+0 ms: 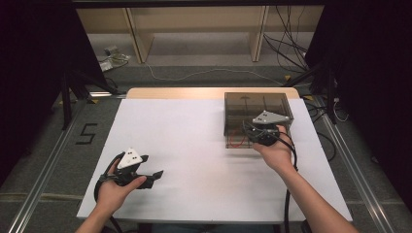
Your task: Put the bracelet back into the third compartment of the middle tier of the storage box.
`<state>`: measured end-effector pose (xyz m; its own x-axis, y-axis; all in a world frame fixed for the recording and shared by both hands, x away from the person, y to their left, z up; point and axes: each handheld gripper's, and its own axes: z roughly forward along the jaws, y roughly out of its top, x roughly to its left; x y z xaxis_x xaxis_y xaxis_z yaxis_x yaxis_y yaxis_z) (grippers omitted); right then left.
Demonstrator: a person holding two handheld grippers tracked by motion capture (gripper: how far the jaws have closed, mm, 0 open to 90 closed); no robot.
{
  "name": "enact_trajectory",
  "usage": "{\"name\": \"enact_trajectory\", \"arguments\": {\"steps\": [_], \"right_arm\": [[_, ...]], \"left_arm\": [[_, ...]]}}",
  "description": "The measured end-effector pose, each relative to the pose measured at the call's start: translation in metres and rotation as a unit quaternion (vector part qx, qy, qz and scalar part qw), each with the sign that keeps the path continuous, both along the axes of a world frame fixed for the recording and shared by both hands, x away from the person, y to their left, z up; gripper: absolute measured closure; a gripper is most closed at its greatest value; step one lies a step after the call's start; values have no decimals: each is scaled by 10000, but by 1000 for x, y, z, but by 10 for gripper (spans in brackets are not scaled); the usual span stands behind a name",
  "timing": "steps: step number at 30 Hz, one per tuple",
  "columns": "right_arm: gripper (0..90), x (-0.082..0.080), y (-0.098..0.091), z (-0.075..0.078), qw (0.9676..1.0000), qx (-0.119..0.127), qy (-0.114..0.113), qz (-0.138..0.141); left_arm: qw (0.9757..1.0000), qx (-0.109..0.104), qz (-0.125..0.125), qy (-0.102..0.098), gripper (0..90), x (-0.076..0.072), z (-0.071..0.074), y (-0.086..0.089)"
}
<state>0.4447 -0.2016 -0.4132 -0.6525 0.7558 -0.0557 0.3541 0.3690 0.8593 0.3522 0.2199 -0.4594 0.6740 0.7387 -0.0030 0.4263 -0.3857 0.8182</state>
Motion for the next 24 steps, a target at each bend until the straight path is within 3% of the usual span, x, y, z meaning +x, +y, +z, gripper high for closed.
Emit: {"name": "enact_trajectory", "arguments": {"steps": [24], "right_arm": [[887,0,-12,1,9999,3,-32,-142]], "left_arm": [[10000,7,15,5,191,0,0,0]]}}
